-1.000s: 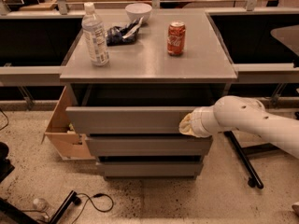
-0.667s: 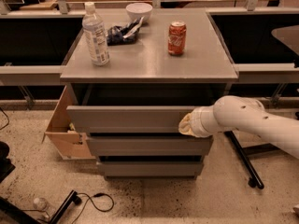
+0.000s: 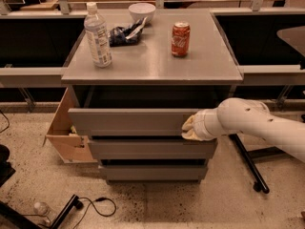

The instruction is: Close top drawer

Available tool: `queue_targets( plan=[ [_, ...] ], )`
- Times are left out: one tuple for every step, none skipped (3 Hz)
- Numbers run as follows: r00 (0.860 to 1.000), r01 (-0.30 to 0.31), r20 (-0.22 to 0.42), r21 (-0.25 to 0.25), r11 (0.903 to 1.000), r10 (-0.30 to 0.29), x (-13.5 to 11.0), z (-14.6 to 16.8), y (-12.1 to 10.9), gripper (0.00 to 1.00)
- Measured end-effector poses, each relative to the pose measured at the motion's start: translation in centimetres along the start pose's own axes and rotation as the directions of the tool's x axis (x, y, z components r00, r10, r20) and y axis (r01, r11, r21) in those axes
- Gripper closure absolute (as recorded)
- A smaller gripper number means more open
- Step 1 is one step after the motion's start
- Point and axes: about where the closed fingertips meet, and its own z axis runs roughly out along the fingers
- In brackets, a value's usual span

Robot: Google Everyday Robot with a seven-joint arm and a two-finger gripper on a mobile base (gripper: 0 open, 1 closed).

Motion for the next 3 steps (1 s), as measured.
queue_targets(
  plan=[
    [1.000,0.000,0.000,0.000,1.0000,0.000,0.00,0.00,0.00,0.04],
    [1.000,0.000,0.000,0.000,1.0000,0.000,0.00,0.00,0.00,0.00],
    [1.000,0.000,0.000,0.000,1.0000,0.000,0.00,0.00,0.00,0.00]
  ],
)
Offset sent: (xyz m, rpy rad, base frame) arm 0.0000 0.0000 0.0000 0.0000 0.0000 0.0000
